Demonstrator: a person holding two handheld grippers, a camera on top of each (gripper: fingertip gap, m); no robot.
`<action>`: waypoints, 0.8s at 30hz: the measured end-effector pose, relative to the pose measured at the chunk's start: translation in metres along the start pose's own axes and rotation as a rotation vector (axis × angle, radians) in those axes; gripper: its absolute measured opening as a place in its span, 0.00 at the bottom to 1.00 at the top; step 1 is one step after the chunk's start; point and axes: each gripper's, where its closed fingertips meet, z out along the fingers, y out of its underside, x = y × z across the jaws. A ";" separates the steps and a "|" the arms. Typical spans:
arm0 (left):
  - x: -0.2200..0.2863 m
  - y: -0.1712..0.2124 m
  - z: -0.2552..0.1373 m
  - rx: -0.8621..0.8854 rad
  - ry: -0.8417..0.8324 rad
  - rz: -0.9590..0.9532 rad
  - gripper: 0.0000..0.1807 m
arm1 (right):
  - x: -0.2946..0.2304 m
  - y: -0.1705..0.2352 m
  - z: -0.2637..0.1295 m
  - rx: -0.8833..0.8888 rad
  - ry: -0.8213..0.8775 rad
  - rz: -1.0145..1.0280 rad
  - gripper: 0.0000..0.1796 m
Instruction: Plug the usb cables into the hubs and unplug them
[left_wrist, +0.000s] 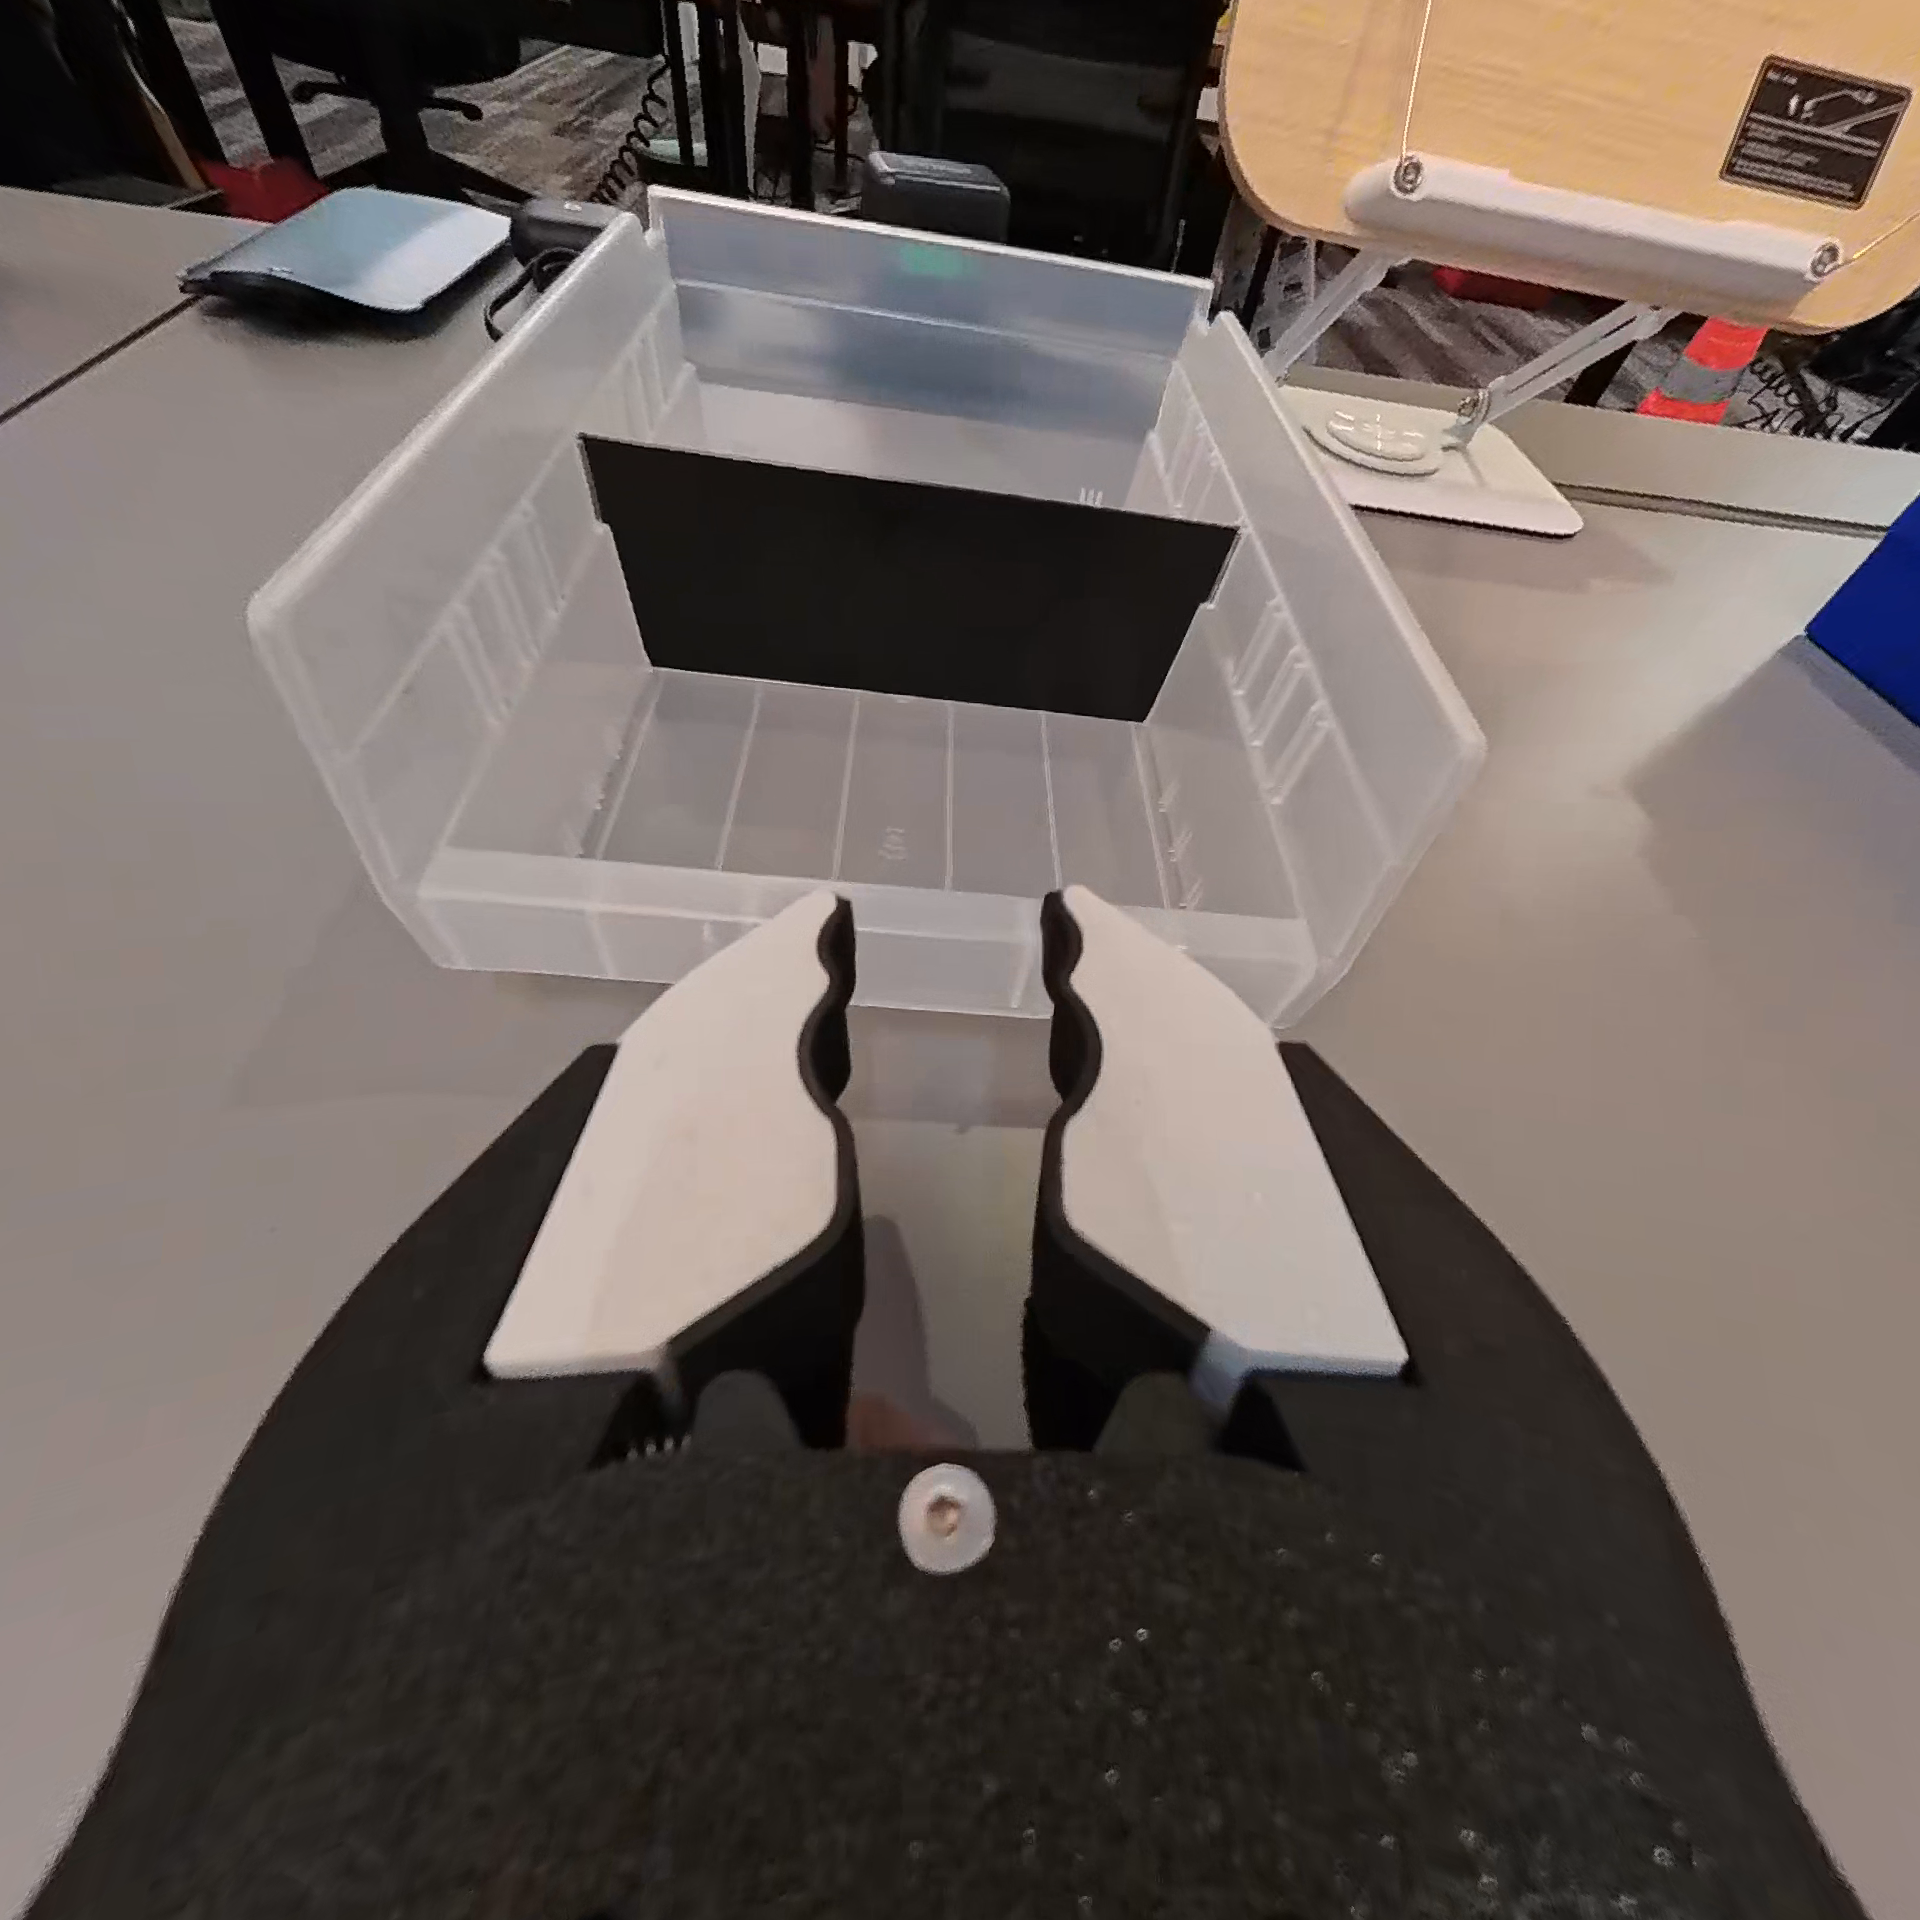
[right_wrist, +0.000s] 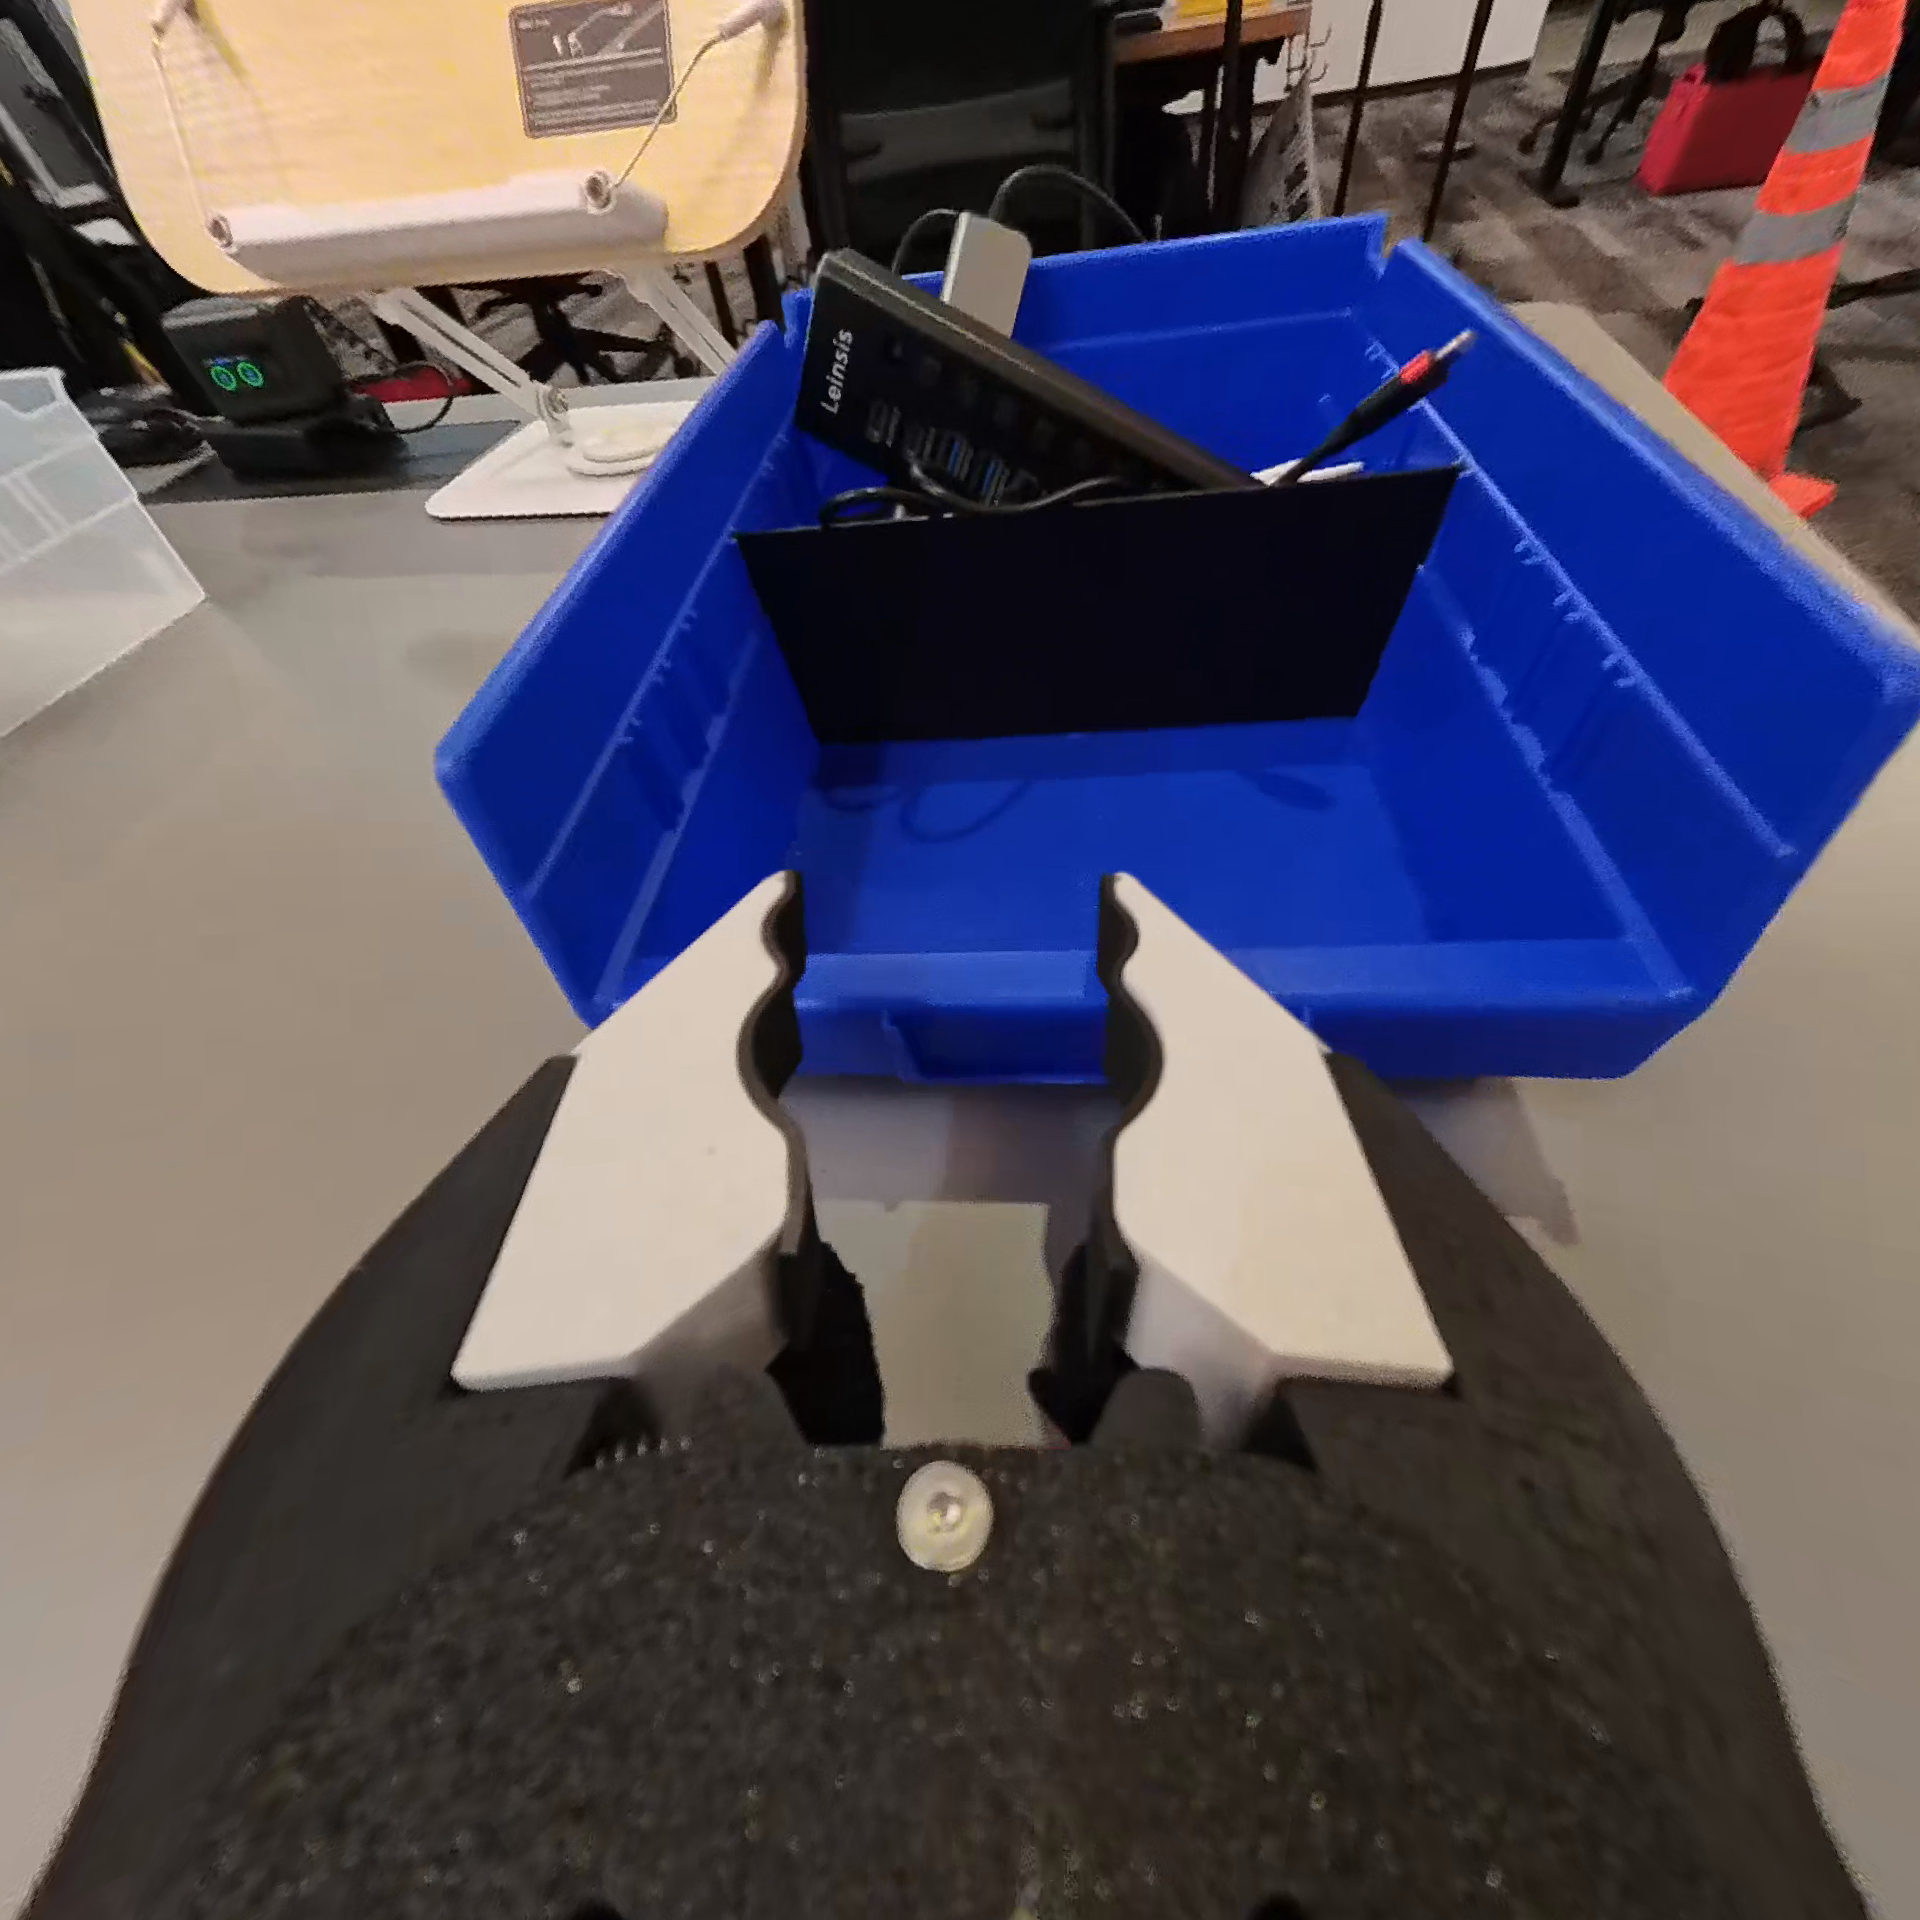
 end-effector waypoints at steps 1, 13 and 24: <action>0.000 0.000 0.000 0.000 -0.001 0.001 0.19 | 0.000 0.000 -0.001 -0.006 -0.012 0.015 0.29; 0.001 0.001 0.008 -0.002 0.008 -0.002 0.20 | -0.002 -0.012 -0.007 -0.008 0.017 -0.057 0.30; 0.028 -0.010 0.003 0.063 -0.010 0.177 0.35 | -0.100 -0.012 0.002 0.008 -0.166 -0.274 0.34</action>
